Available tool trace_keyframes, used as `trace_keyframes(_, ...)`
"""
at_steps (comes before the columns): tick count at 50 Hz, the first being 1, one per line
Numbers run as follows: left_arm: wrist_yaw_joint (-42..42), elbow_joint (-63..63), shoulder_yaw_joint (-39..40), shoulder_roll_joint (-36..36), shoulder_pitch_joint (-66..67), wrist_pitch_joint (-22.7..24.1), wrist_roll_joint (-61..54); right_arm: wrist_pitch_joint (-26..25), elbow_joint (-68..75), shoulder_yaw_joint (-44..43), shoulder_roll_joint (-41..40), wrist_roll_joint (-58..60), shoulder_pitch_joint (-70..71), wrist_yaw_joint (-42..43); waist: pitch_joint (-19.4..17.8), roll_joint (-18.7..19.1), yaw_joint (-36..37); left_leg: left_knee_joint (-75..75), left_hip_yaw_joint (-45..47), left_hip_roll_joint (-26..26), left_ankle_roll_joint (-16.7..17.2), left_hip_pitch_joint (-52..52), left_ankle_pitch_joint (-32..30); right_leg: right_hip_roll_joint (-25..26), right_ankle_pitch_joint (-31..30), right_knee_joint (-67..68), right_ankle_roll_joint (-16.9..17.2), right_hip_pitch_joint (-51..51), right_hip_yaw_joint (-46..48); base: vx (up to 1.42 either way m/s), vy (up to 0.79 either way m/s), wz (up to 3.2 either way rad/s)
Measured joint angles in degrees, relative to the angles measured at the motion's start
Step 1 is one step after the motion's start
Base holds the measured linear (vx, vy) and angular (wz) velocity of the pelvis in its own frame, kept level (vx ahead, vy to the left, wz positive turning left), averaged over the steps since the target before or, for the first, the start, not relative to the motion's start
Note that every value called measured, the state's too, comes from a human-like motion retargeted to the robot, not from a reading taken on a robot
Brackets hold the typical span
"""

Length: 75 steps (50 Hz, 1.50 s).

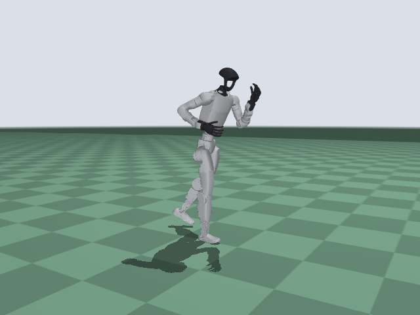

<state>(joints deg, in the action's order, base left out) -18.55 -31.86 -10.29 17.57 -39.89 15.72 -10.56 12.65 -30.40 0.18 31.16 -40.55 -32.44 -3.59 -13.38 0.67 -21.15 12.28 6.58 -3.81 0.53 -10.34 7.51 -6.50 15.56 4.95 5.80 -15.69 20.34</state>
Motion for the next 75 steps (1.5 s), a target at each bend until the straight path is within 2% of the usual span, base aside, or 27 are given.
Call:
trace_keyframes(2,5.8,0.7,0.6,-0.8,8.2,-0.2,-0.8,0.5,3.1,4.2,-2.4,1.7,5.4,0.1,-1.5,-1.0,3.3,12.6,0.1,1.2,-3.6,1.4,1.0,-0.6,1.0,3.2,-1.9,2.0,-3.2,1.08,-0.24,-1.34)
trace_keyframes(6,11.5,5.7,2.2,-3.0,31.7,-2.5,-1.3,1.1,10.0,14.8,-10.8,1.5,25.5,2.7,-4.3,-0.3,11.2,46.2,1.1,0.0,-7.3,14.5,10.7,1.1,13.4,17.2,-6.7,2.1,-9.9,1.03,-0.13,-1.55)
trace_keyframes(10,20.5,2.0,11.1,-1.8,61.9,-2.9,-14.6,1.8,7.9,15.1,-22.5,6.2,51.4,7.3,-3.3,-4.0,21.8,58.0,6.3,-1.4,-10.6,27.2,17.6,1.2,17.4,19.6,-4.9,5.3,-16.0,1.11,-0.06,-1.58)
trace_keyframes(15,26.5,-2.9,18.8,10.5,78.5,-2.2,-29.9,7.2,-3.8,14.6,-25.0,4.4,64.2,15.4,1.4,-12.1,42.2,32.8,15.3,0.3,-10.5,35.1,16.8,-3.5,0.4,5.8,1.3,14.4,-21.0,1.24,0.13,-1.30)
trace_keyframes(19,31.4,-0.6,19.2,12.8,75.4,-2.8,-28.6,6.0,-9.1,16.1,-22.1,5.4,60.5,9.5,1.9,-12.2,47.8,-0.3,17.7,2.7,-4.2,31.0,13.8,-3.3,-15.2,-2.3,2.7,25.6,-22.1,1.31,0.38,-0.21)
trace_keyframes(21,32.0,1.2,17.5,10.8,71.2,-2.2,-24.2,6.1,-9.6,17.9,-21.1,6.3,55.9,6.1,0.1,-8.9,46.1,-5.4,17.3,2.2,-2.2,27.4,13.3,-1.2,-16.7,0.4,0.0,31.5,-22.0,1.31,0.40,0.69)
trace_keyframes(23,30.1,4.0,14.3,7.5,64.5,-0.3,-16.4,7.0,-7.6,20.3,-20.1,9.3,50.1,4.5,-2.0,-5.4,43.0,-1.5,15.1,0.3,-3.6,24.1,13.9,0.8,-12.7,13.0,-3.4,32.3,-19.5,1.27,0.34,0.84)
trace_keyframes(25,24.8,7.4,9.9,4.3,54.5,1.5,-5.3,7.8,-3.0,22.2,-19.1,13.4,43.2,4.5,-3.5,-4.1,39.6,7.8,12.1,-0.8,-7.4,23.2,19.9,0.3,-4.9,34.1,-6.3,25.8,-16.8,1.19,0.28,0.71)
trace_keyframes(27,17.4,9.8,5.5,2.4,40.5,1.3,5.7,7.2,2.2,21.8,-18.0,15.1,34.8,4.4,-4.3,-5.0,36.5,14.8,11.1,-0.3,-8.8,22.9,26.4,-1.2,2.5,51.1,-8.4,16.4,-16.9,1.13,0.23,0.62)
trace_keyframes(30,11.3,9.2,2.4,0.7,19.4,-0.9,15.8,5.4,2.7,16.2,-15.1,11.2,21.0,-0.4,-2.2,-5.1,29.8,15.2,10.2,0.4,-4.8,20.4,28.6,-1.3,9.2,60.8,-10.0,3.0,-15.5,1.16,0.17,0.96)
trace_keyframes(33,7.0,5.8,2.1,-0.5,7.3,-2.3,18.1,4.8,-3.1,8.7,-8.2,4.3,10.9,-4.0,1.8,-0.7,18.3,9.5,6.0,-0.9,0.1,16.2,22.4,0.1,8.9,48.0,-9.0,-3.9,-8.5,1.26,0.04,1.51)
trace_keyframes(37,-0.3,0.8,-0.4,-0.8,2.3,-2.1,8.5,3.3,-4.9,0.9,-1.4,-1.4,5.5,0.0,2.9,2.7,4.4,2.1,0.3,-0.5,3.4,7.3,7.7,0.8,0.5,11.1,-3.7,-2.0,-2.1,1.38,-0.20,1.46)
trace_keyframes(40,2.7,-1.6,0.0,0.0,5.3,-1.4,4.3,2.5,-2.9,1.4,-1.4,3.9,6.7,2.2,0.7,0.7,0.9,-1.9,-2.2,1.0,1.1,-3.5,-0.3,-0.1,-0.9,-2.4,0.8,-0.5,-3.4,1.44,-0.38,0.19)
trace_keyframes(42,8.4,-2.4,1.3,-0.4,12.3,-0.7,1.6,2.8,0.7,5.5,-2.7,6.3,12.4,0.9,-1.8,-1.4,1.9,4.9,-1.7,2.8,-2.6,-6.9,2.5,-1.0,-1.9,-0.3,0.4,1.0,-5.0,1.38,-0.34,-0.94)
trace_keyframes(44,13.5,-1.0,2.1,-2.5,21.8,-0.6,-3.5,2.4,5.2,10.7,-4.7,5.8,20.8,-0.4,-3.8,-2.5,4.2,21.0,1.0,3.1,-5.3,-3.8,8.6,-1.6,0.7,7.7,-2.4,2.1,-6.9,1.32,-0.25,-1.14)
trace_keyframes(46,16.9,2.2,2.8,-5.5,32.9,-1.2,-11.6,2.7,9.2,16.2,-7.6,4.6,31.2,1.2,-5.2,-1.9,7.1,39.6,3.9,0.4,-7.5,3.4,15.0,-0.9,8.6,18.6,-4.7,1.6,-8.5,1.28,-0.18,-0.83)
trace_keyframes(48,20.7,4.5,3.1,-8.4,45.2,-1.0,-24.8,4.3,10.1,20.1,-11.3,3.0,41.4,5.0,-4.9,-1.0,11.3,53.9,4.7,-2.2,-10.0,12.9,20.4,-0.2,15.1,26.1,-5.0,1.5,-9.1,1.28,-0.16,-0.48)
trace_keyframes(50,27.4,3.6,2.7,-8.9,57.4,-1.0,-41.7,5.9,7.9,21.1,-15.4,1.0,49.9,7.7,-2.5,-1.2,17.6,60.4,4.5,-2.5,-12.0,23.0,22.8,0.4,16.8,26.1,-4.0,3.4,-9.5,1.32,-0.16,-0.47)
trace_keyframes(54,40.1,0.1,5.0,0.1,70.8,-6.7,-58.2,6.1,5.6,15.3,-22.2,0.1,62.5,10.9,3.1,-8.1,37.3,44.3,8.9,1.8,-13.4,34.7,20.9,-1.4,7.2,13.8,0.4,11.7,-14.8,1.39,-0.08,-1.02)
trace_keyframes(57,42.4,-1.0,10.4,5.7,72.5,-7.9,-58.3,8.5,9.3,10.4,-25.4,-2.0,69.2,16.3,4.3,-11.9,50.1,16.0,13.6,3.8,-9.7,33.3,15.1,-2.7,-5.9,4.8,2.5,19.5,-21.4,1.46,0.15,-1.47)
trace_keyframes(60,40.1,-2.6,15.0,4.7,67.8,-4.5,-53.2,11.6,12.2,7.9,-26.7,-1.5,71.5,20.8,3.4,-9.2,55.1,-4.2,12.9,3.9,-3.3,28.2,13.6,-1.1,-16.3,-1.2,1.1,31.0,-28.3,1.48,0.34,-0.65)
trace_keyframes(62,33.5,-4.0,16.5,3.1,57.9,-1.8,-37.0,11.2,11.3,7.5,-25.6,3.8,68.7,21.6,1.8,-5.4,52.6,-2.3,10.5,3.5,-3.9,25.3,13.3,0.1,-16.5,2.2,-2.0,36.4,-26.8,1.41,0.38,0.84)
trace_keyframes(65,18.4,-2.4,13.6,1.9,32.3,-0.9,-0.2,9.0,6.0,7.4,-22.6,17.3,58.6,19.8,-0.8,0.5,45.7,12.0,5.8,1.8,-8.1,21.6,20.8,-1.3,-6.0,22.3,-7.1,35.5,-13.3,1.34,0.31,1.32)
trace_keyframes(68,9.6,7.3,6.2,4.4,3.1,-7.2,28.9,8.2,-0.8,9.2,-19.2,23.4,44.6,12.5,0.0,1.1,36.2,18.6,4.5,2.0,-6.9,19.5,27.8,-4.9,5.5,46.6,-9.9,20.8,-11.9,1.26,0.19,0.85)
trace_keyframes(71,7.1,26.2,-2.9,13.6,-19.6,-14.9,42.7,7.3,-7.1,10.4,-10.2,21.8,32.6,3.4,5.3,2.8,21.7,13.8,2.7,2.0,-2.8,17.1,26.5,-1.4,8.2,50.8,-7.6,3.8,-15.7,1.27,0.10,0.83)
trace_keyframes(73,5.1,44.2,-13.1,20.7,-31.9,-18.3,44.0,6.7,-10.1,8.8,-1.8,19.7,26.0,0.0,8.0,6.6,11.0,8.6,-0.1,1.0,-0.5,14.5,22.0,0.7,6.4,41.5,-5.4,-2.8,-13.8,1.35,0.02,1.26)
trace_keyframes(75,3.6,66.3,-28.5,24.7,-44.6,-19.3,40.6,5.7,-11.6,5.2,5.6,18.1,20.4,-1.0,7.9,9.2,0.9,3.7,-3.4,0.2,1.3,10.1,15.3,0.9,1.8,24.5,-3.1,-3.6,-9.1,1.42,-0.12,1.57)
